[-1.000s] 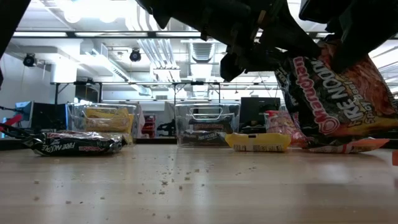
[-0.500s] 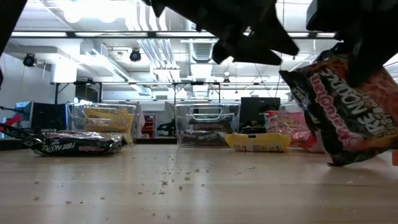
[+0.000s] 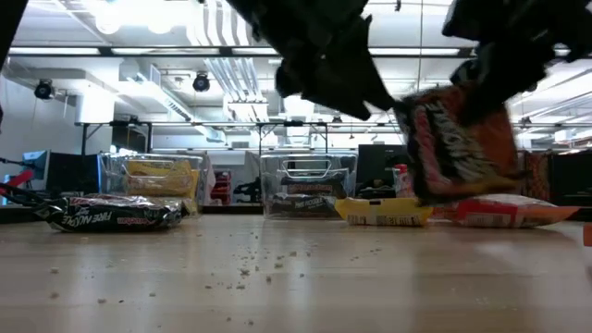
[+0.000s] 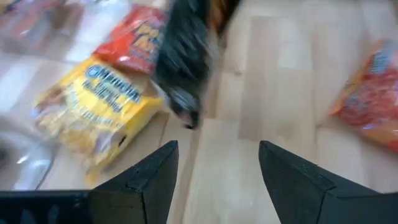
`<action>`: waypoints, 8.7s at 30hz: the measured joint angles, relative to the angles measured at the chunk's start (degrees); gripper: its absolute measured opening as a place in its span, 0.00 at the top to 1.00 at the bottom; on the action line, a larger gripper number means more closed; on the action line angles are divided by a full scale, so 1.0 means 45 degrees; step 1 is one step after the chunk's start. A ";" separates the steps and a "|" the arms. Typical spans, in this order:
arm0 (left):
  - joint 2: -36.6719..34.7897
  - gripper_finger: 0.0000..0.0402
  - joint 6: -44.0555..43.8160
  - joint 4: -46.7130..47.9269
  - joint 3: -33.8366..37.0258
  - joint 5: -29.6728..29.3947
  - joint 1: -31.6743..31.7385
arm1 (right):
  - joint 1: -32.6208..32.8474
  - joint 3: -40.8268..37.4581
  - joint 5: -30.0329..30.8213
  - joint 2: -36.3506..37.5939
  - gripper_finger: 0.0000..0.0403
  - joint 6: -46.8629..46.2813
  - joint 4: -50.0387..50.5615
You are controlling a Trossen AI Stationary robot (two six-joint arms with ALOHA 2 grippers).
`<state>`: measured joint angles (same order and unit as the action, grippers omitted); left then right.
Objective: Sort Maruchan noodles
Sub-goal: Put the black noodle pack into the middle transparent bin
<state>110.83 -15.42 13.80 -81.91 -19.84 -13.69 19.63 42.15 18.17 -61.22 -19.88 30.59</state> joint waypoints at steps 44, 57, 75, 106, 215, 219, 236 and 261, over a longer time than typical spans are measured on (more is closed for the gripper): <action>0.0908 0.49 0.5590 -2.2794 0.8012 -0.3251 0.0222 | -0.4817 -0.5955 -0.4472 0.1839 0.71 0.4752 -1.9356; 0.0904 0.49 0.6147 -2.3067 0.7494 -0.1513 0.1045 | -0.4838 -0.5445 -0.5337 0.0829 0.72 0.4993 -1.9886; 0.0638 0.49 0.6623 -2.3064 0.7538 0.0193 0.1635 | -0.5123 -0.5241 -0.5830 0.1300 0.71 0.5219 -1.9478; 0.0602 0.49 0.5975 -2.2847 0.7165 0.1446 0.1967 | -0.5118 -0.5236 -0.6777 0.1459 0.72 0.5211 -1.9172; 0.0165 0.76 0.6267 -1.7219 0.6902 0.4672 0.9990 | -0.5123 -0.5236 -0.2032 0.5317 0.36 0.3760 -1.0457; 0.0165 0.76 0.7354 -1.7183 0.6902 0.5242 1.0312 | -0.5123 -0.5236 -0.2005 0.5317 0.36 0.3762 -1.0463; 0.0839 0.76 0.8358 -1.3639 0.4770 0.7279 1.1048 | -0.5123 -0.5241 -0.2005 0.5317 0.36 0.3707 -1.0463; 0.0937 0.76 0.8209 -1.3333 0.4634 0.7208 1.1463 | -0.5123 -0.5251 -0.1995 0.5307 0.36 0.3541 -1.0182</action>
<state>115.04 21.52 -46.20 -61.06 12.60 37.89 -3.42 18.52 9.19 -37.34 -3.95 -15.23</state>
